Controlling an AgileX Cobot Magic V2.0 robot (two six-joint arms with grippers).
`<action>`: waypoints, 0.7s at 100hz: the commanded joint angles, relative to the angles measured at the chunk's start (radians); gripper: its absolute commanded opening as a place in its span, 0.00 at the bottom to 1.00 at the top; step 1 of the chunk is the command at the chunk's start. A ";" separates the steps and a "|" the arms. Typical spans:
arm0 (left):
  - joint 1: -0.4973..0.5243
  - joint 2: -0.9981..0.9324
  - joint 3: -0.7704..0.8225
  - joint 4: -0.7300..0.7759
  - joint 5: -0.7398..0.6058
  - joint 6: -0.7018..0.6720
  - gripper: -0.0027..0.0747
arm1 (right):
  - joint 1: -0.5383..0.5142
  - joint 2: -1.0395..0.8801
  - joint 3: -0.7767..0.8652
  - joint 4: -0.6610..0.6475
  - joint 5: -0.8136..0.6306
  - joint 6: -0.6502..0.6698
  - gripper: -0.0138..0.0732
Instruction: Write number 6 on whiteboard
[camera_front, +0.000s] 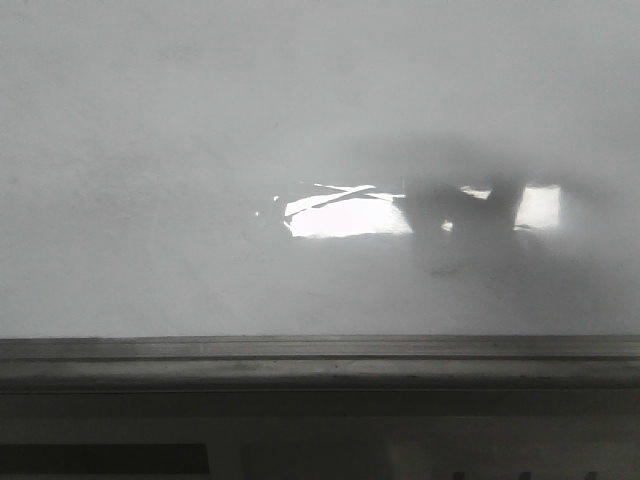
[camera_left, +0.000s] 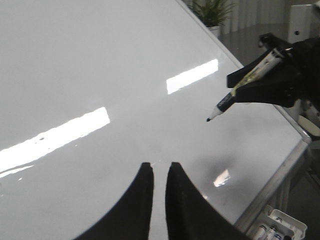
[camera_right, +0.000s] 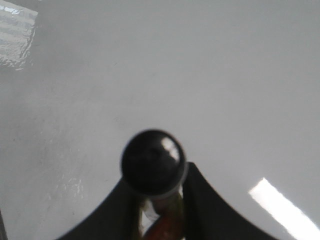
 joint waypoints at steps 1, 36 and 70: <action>0.022 -0.011 0.013 -0.036 -0.097 -0.020 0.01 | 0.004 -0.001 -0.039 0.012 -0.031 -0.015 0.10; 0.030 -0.016 0.074 -0.041 -0.074 -0.020 0.01 | 0.004 -0.001 -0.039 0.020 0.039 -0.015 0.10; 0.030 -0.016 0.074 -0.041 -0.074 -0.020 0.01 | 0.004 0.003 -0.039 0.058 0.047 -0.015 0.10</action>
